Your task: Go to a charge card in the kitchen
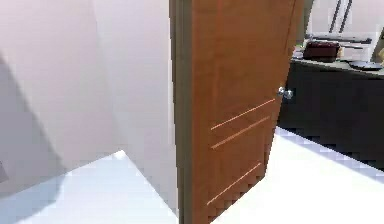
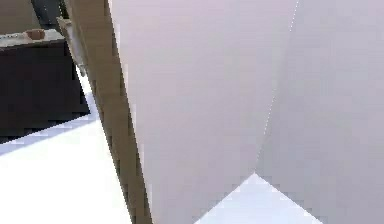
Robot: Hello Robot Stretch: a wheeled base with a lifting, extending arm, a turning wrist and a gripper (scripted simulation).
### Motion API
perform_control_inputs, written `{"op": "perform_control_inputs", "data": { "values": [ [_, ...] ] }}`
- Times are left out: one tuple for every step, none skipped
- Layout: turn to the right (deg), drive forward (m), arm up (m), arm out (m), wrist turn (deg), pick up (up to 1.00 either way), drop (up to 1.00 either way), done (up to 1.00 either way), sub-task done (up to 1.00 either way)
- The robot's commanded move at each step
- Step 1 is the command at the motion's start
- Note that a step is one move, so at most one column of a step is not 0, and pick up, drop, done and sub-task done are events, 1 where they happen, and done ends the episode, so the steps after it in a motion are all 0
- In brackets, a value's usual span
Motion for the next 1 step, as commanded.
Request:
{"op": "perform_control_inputs", "data": {
  "values": [
    [45.0, 0.0, 0.0, 0.0, 0.0, 0.0, 0.0, 0.0, 0.0]
  ]
}}
